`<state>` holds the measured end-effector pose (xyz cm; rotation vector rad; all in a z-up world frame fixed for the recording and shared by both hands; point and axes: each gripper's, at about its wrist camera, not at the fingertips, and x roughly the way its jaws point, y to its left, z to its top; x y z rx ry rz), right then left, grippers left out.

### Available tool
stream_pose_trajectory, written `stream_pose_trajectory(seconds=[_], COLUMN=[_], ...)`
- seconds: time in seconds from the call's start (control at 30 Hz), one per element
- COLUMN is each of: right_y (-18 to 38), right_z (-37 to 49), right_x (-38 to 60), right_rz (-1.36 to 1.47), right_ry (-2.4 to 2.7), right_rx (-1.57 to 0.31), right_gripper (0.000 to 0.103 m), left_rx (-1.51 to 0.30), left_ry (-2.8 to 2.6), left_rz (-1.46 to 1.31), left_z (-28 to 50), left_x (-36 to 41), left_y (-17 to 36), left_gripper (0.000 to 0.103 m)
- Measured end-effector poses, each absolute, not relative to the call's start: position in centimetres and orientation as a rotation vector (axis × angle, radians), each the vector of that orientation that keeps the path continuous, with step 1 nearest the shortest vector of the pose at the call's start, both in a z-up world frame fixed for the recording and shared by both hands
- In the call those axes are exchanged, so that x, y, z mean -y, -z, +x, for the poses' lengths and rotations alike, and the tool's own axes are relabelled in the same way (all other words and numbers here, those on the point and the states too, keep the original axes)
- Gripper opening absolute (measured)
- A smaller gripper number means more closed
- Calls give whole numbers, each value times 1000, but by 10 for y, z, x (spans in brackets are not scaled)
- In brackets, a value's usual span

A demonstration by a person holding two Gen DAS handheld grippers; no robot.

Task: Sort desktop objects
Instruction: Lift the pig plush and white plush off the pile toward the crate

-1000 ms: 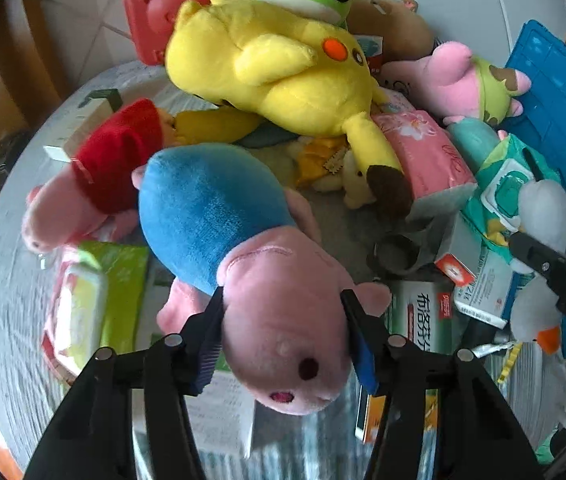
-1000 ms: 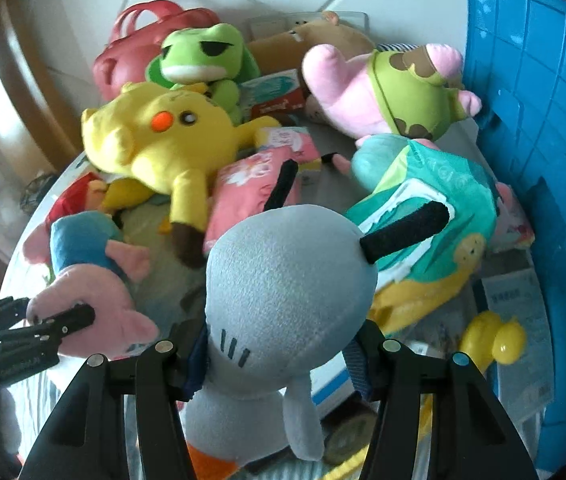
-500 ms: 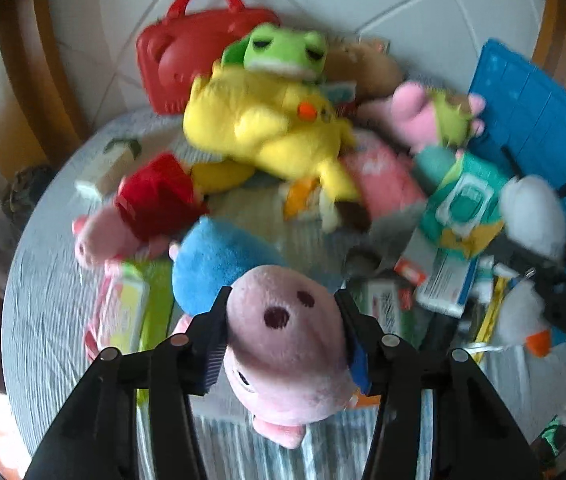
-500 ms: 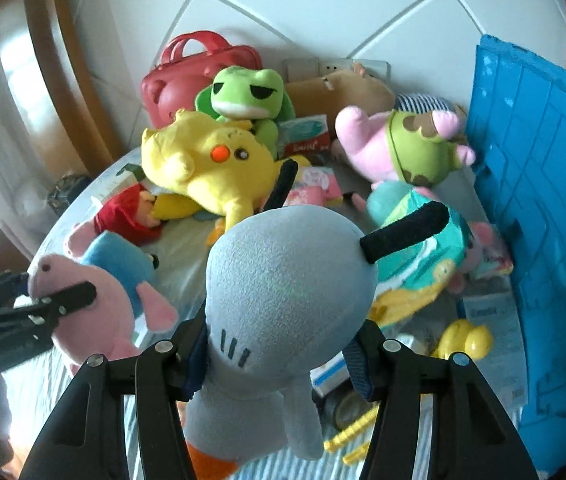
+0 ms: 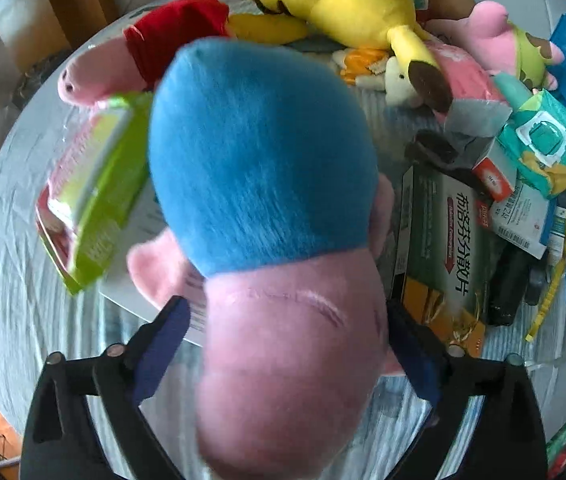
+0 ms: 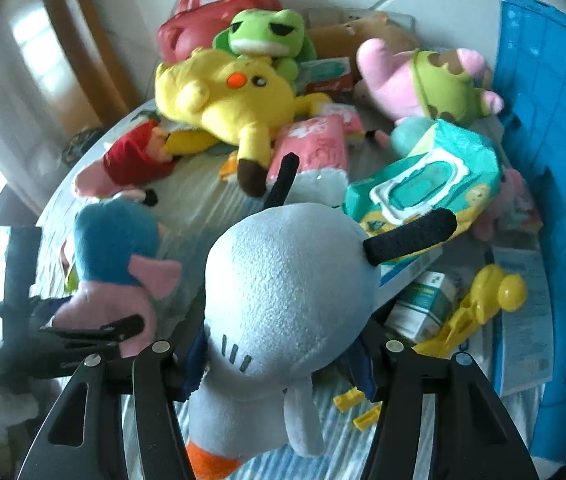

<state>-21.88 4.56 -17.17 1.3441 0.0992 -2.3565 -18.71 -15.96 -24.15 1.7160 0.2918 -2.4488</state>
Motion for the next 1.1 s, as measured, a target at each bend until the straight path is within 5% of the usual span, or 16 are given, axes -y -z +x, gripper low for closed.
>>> stream_pose_trajectory(seconds=[0.1,0.33,1.1], right_y=[178,175,43], right_z=[-219,-213,-128], right_x=[-42,-40,-94], right_rz=[1329,1266,1012], right_ry=[2301,2218,2653], right_rx=[-151,-208,-36], right_gripper=[58,58,58], left_rx=[-255,-239,73], left_ry=[2434,2489,3106], left_rz=[1643,1462,1176], left_z=[-180,-151,-121], left_x=[149,131,58], left_y=[236,177,25], left_gripper=[65,65,60])
